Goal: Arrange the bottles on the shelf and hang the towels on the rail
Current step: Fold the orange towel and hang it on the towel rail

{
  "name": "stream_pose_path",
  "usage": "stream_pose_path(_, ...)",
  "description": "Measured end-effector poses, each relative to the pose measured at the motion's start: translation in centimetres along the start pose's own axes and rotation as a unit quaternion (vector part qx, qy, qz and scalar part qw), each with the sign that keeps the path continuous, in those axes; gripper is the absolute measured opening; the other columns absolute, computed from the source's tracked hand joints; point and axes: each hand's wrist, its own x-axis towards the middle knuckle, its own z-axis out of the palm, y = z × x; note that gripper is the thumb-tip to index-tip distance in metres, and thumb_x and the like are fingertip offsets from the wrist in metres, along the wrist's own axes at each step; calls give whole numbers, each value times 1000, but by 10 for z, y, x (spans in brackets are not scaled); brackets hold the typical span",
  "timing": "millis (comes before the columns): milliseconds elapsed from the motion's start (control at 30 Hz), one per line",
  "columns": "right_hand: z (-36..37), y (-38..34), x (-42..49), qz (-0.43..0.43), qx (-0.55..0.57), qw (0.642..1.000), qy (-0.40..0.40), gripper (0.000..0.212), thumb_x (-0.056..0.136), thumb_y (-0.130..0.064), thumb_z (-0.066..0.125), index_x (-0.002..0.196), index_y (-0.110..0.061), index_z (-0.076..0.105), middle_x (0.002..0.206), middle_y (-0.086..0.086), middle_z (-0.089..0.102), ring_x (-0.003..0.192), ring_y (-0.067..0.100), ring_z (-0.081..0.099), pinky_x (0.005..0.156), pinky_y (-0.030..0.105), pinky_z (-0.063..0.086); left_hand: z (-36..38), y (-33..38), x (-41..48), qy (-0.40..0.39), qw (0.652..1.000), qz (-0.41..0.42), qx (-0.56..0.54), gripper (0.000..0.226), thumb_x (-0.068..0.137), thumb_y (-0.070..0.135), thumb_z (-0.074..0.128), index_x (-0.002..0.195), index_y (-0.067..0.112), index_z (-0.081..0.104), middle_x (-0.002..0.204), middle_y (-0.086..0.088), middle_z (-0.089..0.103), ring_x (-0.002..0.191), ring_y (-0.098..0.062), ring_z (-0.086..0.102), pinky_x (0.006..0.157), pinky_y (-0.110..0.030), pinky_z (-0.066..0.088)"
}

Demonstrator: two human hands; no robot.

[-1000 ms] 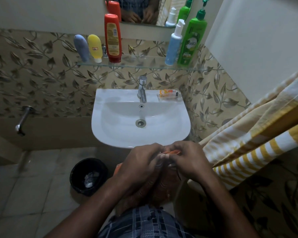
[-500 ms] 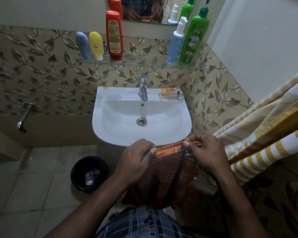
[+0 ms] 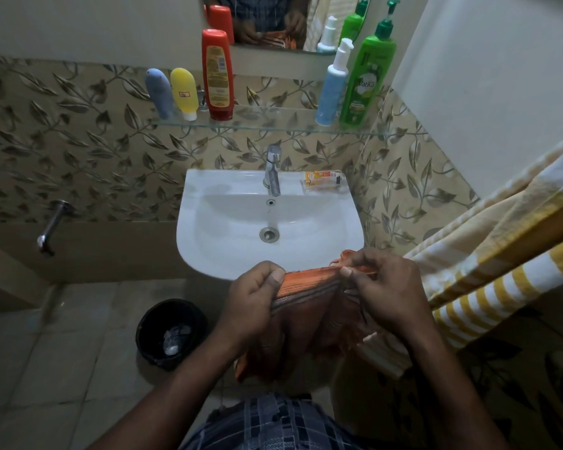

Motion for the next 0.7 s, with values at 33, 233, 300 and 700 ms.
stream_pose_path(33,-1,1,1,2,10,1000,3,18,86,-14,82,79,-29,75,84,-17,72,76,-18,62,68,-1,39,-1,0,0,-1,999,16,32,32,95,41,56,80,14,63,71,9,56,71,-11,51,71,-35,42)
stream_pose_path(233,8,7,2,45,-2,999,2,32,87,-19,82,69,-40,65,79,-20,67,83,5,68,73,21,51,-2,6,1,-22,991,50,118,28,95,44,60,84,23,74,77,11,72,75,-5,66,72,-35,53)
stream_pose_path(300,10,8,2,54,-3,998,7,21,88,-20,81,76,-35,72,83,-14,68,87,9,66,74,22,42,-2,8,1,-51,990,45,126,29,90,52,63,90,28,78,83,12,77,80,-6,72,75,-36,57)
stream_pose_path(700,13,0,-3,-63,-56,993,-83,39,84,-26,83,121,-37,75,105,-10,80,97,7,72,83,23,52,2,3,8,-10,971,89,222,22,95,42,62,91,27,77,79,14,75,78,-6,70,73,-38,57)
